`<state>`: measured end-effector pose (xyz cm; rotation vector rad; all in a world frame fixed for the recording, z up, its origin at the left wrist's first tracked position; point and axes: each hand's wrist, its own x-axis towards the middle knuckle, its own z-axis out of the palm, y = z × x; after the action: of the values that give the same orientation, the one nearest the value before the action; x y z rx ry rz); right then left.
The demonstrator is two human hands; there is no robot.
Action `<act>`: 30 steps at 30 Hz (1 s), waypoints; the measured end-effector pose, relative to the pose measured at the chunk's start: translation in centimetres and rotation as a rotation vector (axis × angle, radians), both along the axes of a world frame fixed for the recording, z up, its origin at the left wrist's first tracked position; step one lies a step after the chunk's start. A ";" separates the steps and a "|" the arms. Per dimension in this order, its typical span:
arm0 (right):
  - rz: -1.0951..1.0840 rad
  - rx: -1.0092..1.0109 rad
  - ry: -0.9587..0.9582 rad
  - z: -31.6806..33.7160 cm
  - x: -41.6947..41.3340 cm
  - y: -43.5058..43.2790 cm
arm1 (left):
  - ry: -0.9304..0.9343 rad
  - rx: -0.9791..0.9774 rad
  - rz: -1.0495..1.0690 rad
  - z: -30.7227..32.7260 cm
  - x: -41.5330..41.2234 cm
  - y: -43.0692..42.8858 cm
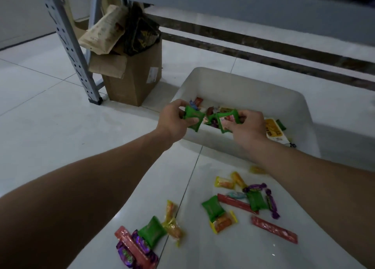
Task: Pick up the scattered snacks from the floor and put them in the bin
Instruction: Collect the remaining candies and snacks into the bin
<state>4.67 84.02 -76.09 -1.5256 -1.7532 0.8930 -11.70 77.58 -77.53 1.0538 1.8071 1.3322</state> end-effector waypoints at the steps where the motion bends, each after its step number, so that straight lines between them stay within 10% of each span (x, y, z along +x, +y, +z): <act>1: -0.033 -0.003 0.020 0.2 0.5 0.5 | 0.010 0.010 -0.003 0.0 0.4 0.6; 14: -0.233 0.008 0.051 0.3 5.0 7.2 | 0.027 0.023 0.020 -1.8 3.7 9.3; 30: -0.162 0.046 -0.054 -5.6 3.0 12.2 | 0.478 -0.019 -0.050 -5.3 0.6 12.8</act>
<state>7.71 96.25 -81.67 -1.6486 -1.6482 0.7325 -11.06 90.41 -82.79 1.4912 2.1066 1.0907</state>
